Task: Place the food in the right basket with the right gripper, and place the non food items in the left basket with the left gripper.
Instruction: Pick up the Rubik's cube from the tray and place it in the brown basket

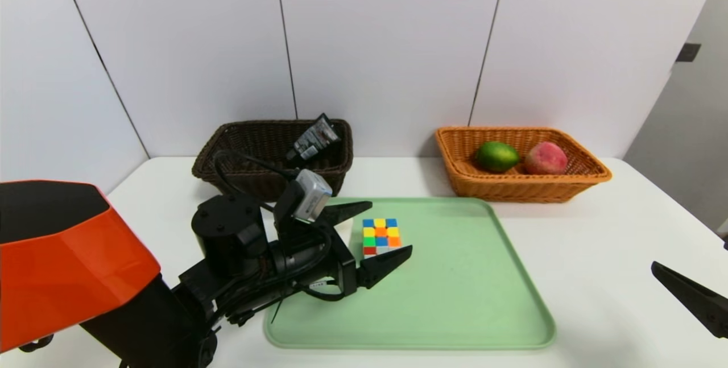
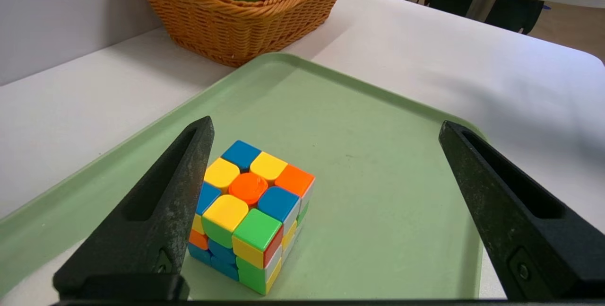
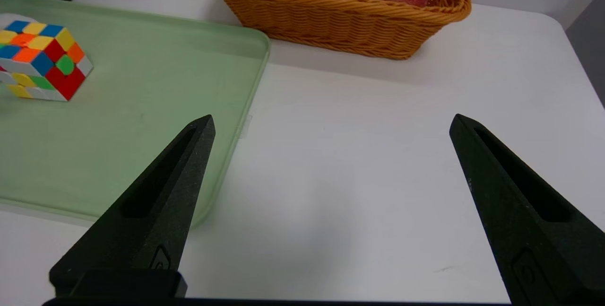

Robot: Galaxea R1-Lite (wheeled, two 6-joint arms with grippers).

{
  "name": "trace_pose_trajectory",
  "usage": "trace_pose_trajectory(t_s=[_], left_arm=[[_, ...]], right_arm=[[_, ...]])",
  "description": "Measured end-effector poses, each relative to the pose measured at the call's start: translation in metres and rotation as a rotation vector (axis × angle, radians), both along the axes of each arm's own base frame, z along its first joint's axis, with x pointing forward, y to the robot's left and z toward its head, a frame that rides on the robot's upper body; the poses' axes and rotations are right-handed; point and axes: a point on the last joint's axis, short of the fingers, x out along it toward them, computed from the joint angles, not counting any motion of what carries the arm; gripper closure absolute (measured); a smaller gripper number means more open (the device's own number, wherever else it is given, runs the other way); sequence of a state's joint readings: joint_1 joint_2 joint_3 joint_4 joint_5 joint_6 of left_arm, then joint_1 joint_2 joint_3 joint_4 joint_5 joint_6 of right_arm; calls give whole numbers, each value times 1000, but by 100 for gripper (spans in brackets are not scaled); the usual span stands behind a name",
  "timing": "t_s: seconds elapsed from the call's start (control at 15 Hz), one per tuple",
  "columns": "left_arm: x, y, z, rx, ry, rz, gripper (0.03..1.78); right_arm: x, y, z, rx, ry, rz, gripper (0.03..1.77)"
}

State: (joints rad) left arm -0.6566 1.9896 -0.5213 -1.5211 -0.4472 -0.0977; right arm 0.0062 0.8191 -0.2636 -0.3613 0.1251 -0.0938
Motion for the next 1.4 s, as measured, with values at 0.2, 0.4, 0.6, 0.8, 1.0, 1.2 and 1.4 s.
trace_pose_trajectory(t_s=[0.2,0.4,0.6,0.8,1.0,1.2,1.4], left_arm=[[2,-1,-8,16,22,0,12],[3,-2,-14,29,34,0,12],[8,-5,-22,40,45,8,12],[22,-7,-24,41,13,48,12],[40,-10,-24,49,-63,123,12],[46,-9,-29,63,-66,136,12],[43,-8,-33,71,-51,108,12]], right_arm=[[5,0,4,11,-3,11,9],[6,1,4,13,3,19,9],[6,1,5,12,1,20,9],[6,1,5,11,-2,21,9],[5,1,3,13,5,21,9],[5,1,2,14,10,21,9],[5,1,1,32,17,17,9]])
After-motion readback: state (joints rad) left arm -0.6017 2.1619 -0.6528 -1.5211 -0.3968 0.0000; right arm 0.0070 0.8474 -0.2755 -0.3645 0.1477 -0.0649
